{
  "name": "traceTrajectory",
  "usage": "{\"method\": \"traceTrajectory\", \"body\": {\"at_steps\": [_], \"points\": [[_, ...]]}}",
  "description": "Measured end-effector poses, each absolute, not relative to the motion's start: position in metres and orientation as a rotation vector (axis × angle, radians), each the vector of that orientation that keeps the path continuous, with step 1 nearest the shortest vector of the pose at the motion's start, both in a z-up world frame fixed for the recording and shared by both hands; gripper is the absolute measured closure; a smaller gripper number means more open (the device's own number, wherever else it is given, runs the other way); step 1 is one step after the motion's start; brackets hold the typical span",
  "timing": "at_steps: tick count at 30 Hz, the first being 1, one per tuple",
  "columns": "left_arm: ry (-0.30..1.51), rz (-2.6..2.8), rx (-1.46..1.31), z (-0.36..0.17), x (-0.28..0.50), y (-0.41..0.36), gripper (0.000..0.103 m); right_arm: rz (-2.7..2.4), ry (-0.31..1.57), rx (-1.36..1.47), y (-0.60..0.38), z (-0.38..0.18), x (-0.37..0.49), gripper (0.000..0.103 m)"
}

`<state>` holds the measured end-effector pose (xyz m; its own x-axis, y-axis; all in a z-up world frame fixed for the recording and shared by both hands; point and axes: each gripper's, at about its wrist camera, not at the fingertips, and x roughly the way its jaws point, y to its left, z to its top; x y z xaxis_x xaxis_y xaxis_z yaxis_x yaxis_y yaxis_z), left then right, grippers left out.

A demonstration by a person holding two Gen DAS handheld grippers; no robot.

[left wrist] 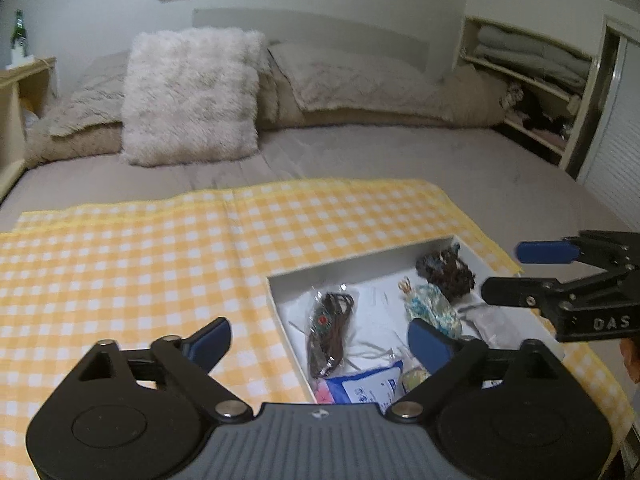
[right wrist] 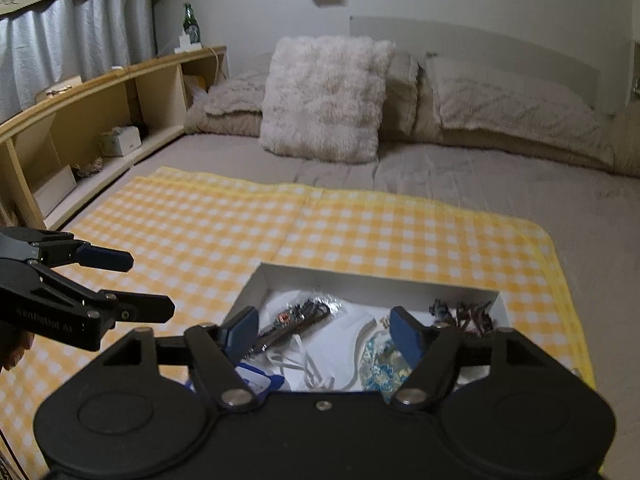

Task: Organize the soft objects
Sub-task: 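Open both tools over the box and lift them out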

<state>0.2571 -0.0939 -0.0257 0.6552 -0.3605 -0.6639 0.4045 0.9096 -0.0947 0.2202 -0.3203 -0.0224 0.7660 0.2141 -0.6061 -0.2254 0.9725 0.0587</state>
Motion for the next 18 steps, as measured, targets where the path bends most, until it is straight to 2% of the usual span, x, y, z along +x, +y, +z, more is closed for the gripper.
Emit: {"method": "traceTrajectory", "body": {"at_steps": [7,9,18], "points": [[0.662,-0.376,0.033,0.003,0.234,-0.081,0.0,0.215,0.577,-0.041,-0.317,0.005,0.195,0.011],[0.642,-0.368,0.039,0.011,0.224,-0.081,0.0,0.208,0.563,-0.049,-0.316,0.011,0.186,0.002],[0.569,-0.283,0.039,0.04,0.174,-0.08,0.0,0.196,0.523,-0.028,-0.321,0.034,0.132,0.0]]}}
